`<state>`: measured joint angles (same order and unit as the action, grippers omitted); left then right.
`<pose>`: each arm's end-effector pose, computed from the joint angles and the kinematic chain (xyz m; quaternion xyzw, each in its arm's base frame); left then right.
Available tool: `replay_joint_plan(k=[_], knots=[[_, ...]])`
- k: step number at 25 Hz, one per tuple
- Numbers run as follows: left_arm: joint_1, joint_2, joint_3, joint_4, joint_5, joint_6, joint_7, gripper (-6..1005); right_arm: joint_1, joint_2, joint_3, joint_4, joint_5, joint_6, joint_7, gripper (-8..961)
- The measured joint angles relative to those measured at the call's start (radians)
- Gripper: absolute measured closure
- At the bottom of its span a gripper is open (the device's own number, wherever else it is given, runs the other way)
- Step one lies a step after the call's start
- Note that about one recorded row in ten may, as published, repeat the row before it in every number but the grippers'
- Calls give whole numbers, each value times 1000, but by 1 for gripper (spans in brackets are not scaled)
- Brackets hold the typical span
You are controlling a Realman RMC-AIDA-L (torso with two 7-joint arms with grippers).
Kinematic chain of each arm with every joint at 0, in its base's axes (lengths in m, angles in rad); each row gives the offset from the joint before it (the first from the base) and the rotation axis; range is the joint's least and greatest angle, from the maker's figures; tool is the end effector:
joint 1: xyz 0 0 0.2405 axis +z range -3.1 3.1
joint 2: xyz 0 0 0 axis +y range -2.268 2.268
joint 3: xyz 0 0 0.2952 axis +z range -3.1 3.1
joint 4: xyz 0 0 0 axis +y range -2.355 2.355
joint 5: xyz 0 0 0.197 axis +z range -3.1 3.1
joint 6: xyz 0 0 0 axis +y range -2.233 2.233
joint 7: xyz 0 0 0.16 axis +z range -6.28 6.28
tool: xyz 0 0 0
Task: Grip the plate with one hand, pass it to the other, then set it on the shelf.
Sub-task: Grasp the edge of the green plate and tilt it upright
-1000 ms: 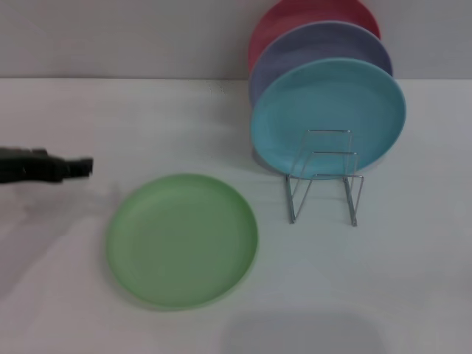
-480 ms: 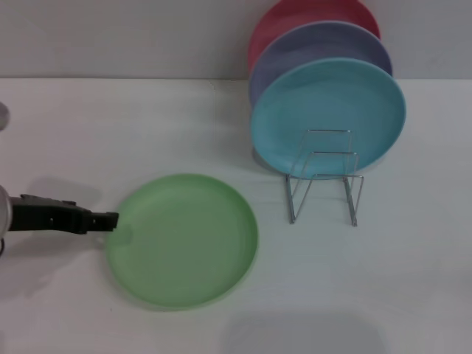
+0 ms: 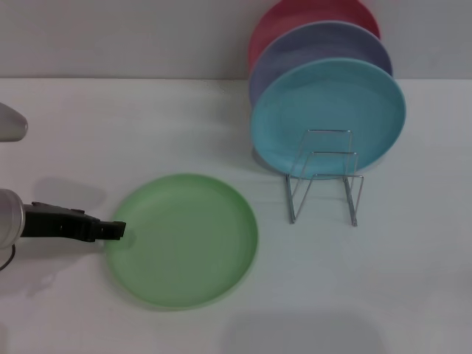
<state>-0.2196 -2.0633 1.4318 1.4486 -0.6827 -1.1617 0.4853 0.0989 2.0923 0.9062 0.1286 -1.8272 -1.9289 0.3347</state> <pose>-0.2961 0.3277 -0.0185 -0.8447 -0.4458 0.0345 0.2942 0.3974 0.1734 0.0954 -0.3618 0.1294 0.4314 0.8162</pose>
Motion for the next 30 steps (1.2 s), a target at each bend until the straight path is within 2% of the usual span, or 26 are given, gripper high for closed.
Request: replay_joint_plan(k=[19,30], knots=[[-59,-2,22,-109,37,12,1,224,-2,0,-12,0,0,-5,0,119],[-72,-1,19,-120,43,11,-14,228,4,0,-12,-1,0,-3,-1,119]])
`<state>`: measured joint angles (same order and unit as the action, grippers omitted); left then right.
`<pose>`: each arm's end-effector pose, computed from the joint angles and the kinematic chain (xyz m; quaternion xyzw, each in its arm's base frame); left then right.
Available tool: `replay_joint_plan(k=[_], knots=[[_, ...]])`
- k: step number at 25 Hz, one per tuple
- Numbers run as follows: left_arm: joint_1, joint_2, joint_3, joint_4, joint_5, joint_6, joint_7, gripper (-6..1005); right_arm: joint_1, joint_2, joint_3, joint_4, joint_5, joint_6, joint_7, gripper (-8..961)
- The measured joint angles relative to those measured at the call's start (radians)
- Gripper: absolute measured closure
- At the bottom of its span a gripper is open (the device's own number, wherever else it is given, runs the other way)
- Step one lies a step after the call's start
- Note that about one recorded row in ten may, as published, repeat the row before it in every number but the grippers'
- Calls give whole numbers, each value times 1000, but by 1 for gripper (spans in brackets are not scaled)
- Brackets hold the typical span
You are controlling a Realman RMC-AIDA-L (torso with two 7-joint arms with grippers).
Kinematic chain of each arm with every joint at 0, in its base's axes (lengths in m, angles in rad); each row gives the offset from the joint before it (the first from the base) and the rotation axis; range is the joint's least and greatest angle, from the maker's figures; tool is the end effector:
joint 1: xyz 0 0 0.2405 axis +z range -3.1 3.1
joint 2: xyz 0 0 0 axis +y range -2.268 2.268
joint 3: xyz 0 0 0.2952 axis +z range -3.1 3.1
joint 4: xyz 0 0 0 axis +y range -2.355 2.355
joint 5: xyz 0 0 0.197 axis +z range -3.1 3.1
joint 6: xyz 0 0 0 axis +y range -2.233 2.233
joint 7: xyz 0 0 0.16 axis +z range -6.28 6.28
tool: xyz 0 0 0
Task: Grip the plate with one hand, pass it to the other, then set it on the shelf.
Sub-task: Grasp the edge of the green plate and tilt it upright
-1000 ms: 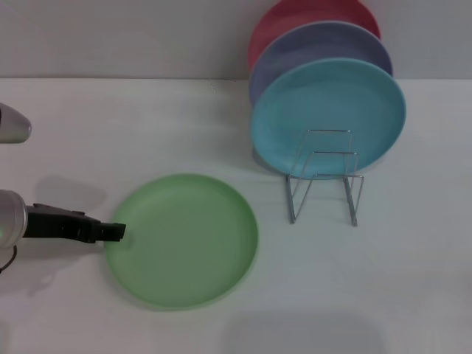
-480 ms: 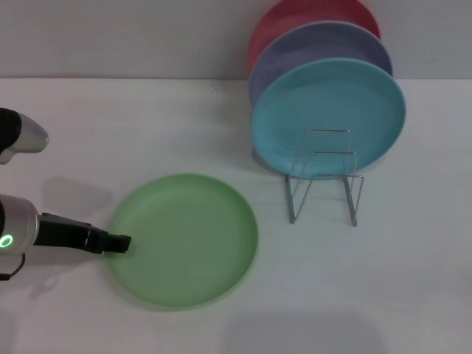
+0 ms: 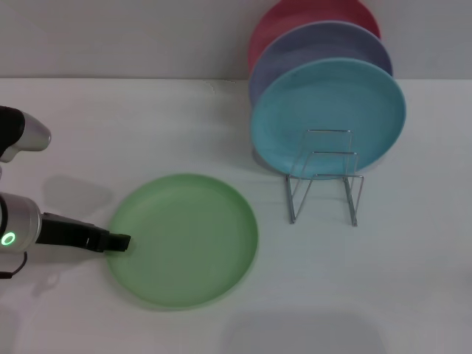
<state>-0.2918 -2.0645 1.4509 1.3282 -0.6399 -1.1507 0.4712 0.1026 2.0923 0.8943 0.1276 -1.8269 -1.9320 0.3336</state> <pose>-0.3033 0.3367 -0.0356 -0.8448 -0.4525 0.0686 0.2773 0.3956 0.1754 0.0942 -0.3668 0.1277 0.4342 0.8128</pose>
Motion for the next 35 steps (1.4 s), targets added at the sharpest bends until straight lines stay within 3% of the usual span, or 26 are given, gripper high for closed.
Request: replay_joint_plan(k=[2,14,23,29,35], knots=[[-9,1,-2,-1,4,-4,-1,229,1,0,0,1,0,0,0,119],[-38,-2,12,-4,33,0,-8,667,22,-2,-14,-3,0,4,-14,119],[-49,-1,13,-5,36,2,-2,899,40,-3,-14,3,1,5,-55,119],[-51,0,18,5,44,3,0,979,44,-4,-14,3,1,2,-55,119],[-38,1,18,68,45,3,3,979,45,-5,-21,39,0,-41,-44,119]])
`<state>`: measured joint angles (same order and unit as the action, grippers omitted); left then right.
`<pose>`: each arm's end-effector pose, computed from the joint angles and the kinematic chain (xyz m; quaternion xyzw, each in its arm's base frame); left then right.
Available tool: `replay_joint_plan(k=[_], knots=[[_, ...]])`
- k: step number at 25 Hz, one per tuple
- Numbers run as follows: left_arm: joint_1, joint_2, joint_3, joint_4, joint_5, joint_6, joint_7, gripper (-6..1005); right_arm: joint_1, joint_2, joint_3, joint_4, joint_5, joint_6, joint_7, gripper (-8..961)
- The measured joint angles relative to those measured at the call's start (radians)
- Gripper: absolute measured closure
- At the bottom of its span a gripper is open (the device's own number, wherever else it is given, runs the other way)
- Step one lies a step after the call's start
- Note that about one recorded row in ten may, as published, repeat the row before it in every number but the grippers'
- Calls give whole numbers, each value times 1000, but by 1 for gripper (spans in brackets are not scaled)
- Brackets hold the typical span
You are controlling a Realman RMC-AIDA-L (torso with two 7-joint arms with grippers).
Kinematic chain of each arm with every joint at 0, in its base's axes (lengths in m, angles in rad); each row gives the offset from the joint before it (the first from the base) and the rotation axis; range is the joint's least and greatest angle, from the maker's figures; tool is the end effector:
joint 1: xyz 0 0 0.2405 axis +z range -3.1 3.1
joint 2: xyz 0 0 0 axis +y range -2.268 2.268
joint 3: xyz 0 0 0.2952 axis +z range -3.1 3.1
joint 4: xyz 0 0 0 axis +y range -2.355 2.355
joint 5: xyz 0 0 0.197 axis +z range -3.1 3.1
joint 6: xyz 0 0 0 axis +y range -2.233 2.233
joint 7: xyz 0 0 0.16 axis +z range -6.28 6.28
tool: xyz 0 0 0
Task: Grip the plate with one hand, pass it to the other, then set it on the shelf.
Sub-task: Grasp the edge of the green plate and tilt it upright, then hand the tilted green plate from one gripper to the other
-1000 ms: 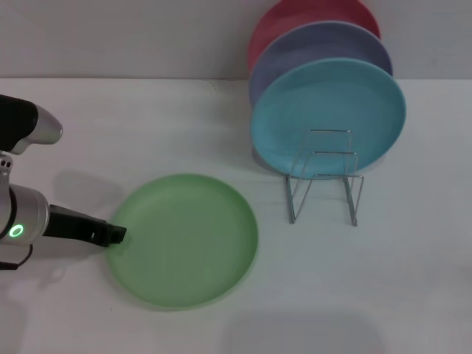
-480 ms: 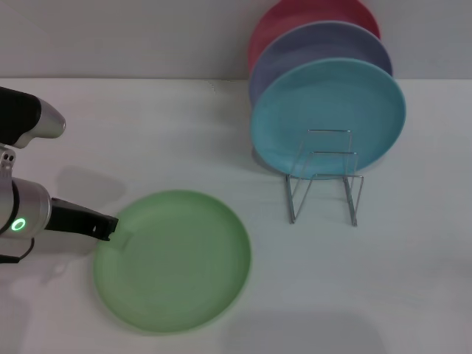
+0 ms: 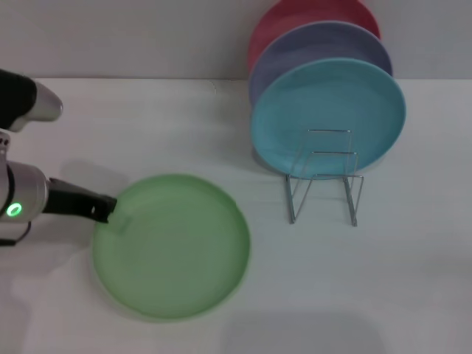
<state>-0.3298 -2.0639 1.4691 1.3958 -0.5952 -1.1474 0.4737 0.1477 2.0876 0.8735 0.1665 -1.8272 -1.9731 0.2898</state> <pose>-0.2784 0.3540 -0.0276 -0.8631 -0.3996 0.0686 0.3011 0.3772 0.1944 0.0942 -0.3681 0.0952 0.4606 0.8020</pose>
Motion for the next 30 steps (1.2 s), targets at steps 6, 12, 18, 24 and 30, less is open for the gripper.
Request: replay_joint_plan(k=[6,12,18,24,30], knots=[[32,1,-10,122,0,11,22,978,70,-5,-88,46,-2,-145,2,119],[85,1,-2,218,-3,48,36,978,227,-20,-187,124,-96,-115,-58,119],[109,0,-1,254,-5,58,37,977,352,-140,-159,385,-372,331,-69,119],[117,-1,1,274,-6,60,37,977,328,-238,127,908,-834,1111,4,119],[117,-1,0,276,-8,76,38,976,304,-233,283,1323,-1110,1897,127,119]])
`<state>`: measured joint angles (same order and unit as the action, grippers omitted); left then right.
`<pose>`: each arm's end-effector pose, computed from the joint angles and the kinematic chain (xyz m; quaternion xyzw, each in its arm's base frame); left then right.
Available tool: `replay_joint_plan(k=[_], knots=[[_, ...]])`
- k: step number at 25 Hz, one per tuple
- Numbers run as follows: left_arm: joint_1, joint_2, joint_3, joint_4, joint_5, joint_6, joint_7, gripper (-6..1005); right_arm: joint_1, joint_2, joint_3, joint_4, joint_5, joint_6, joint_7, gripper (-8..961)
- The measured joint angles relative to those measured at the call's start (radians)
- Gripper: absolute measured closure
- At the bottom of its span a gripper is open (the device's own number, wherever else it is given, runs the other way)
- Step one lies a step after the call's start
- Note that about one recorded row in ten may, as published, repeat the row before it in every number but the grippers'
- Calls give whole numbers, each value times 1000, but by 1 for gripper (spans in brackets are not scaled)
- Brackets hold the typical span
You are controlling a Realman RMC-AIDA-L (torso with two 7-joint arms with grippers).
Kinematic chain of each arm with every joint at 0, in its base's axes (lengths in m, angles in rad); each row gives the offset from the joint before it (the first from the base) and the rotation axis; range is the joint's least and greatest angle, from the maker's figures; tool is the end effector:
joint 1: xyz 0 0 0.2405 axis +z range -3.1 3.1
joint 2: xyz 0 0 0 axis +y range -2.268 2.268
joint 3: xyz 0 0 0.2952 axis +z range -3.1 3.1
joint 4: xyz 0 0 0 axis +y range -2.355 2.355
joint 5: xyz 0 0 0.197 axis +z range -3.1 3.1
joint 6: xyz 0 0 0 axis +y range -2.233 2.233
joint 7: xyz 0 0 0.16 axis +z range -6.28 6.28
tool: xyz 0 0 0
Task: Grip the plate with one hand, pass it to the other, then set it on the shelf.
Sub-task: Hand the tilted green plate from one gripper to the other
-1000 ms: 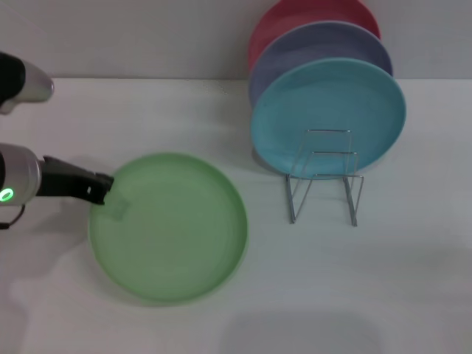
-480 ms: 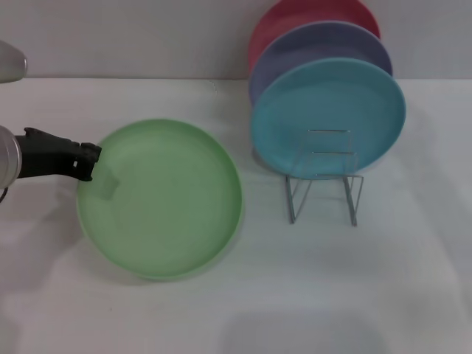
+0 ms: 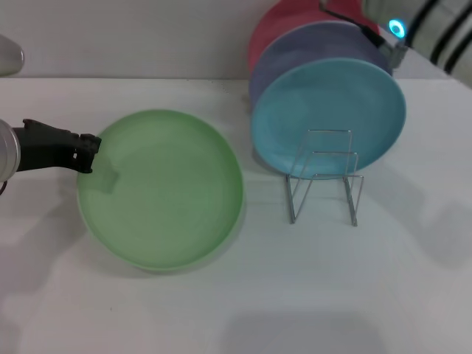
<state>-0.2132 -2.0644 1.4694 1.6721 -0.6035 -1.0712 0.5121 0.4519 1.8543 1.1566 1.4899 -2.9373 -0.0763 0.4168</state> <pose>-0.2444 0.3502 0.0147 -0.8657 -0.3212 0.0002 0.3840 0.0912 0.4080 0.0177 -0.8155 0.1490 0.3786 0.4116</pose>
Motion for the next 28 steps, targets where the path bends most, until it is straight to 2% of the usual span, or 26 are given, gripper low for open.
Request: replay_joint_plan(k=[1,2,3,4,5,8,9,10,12,14,16,21,28], knots=[[0,0,0,0,0,0,0,976,0,0,0,0,0,0,0,119],[-2,1,0,0,0,2,2,976,13,-5,15,86,9,206,-8,119],[-2,1,0,0,0,2,2,976,13,-5,15,86,9,206,-8,119],[-6,1,0,1,0,2,5,976,28,1,44,161,50,404,-62,119],[-9,1,0,2,-1,2,7,976,28,1,44,161,50,404,-62,119],[-13,1,0,6,-1,2,8,976,57,34,138,211,224,642,-256,118],[-17,1,0,8,-1,3,9,976,77,92,270,204,430,819,-474,118],[-18,1,0,8,-1,3,10,975,77,92,270,204,430,819,-474,118],[-23,1,0,9,-1,4,14,975,94,155,390,187,546,959,-626,118],[-29,1,0,9,-1,4,19,975,132,215,504,161,583,1115,-732,122],[-34,0,0,11,-2,4,21,975,147,219,519,148,568,1148,-739,122],[-39,0,0,14,-4,3,22,975,213,210,528,67,515,1207,-747,123],[-42,0,-2,25,-5,1,22,974,338,199,538,-97,461,1267,-766,124]])
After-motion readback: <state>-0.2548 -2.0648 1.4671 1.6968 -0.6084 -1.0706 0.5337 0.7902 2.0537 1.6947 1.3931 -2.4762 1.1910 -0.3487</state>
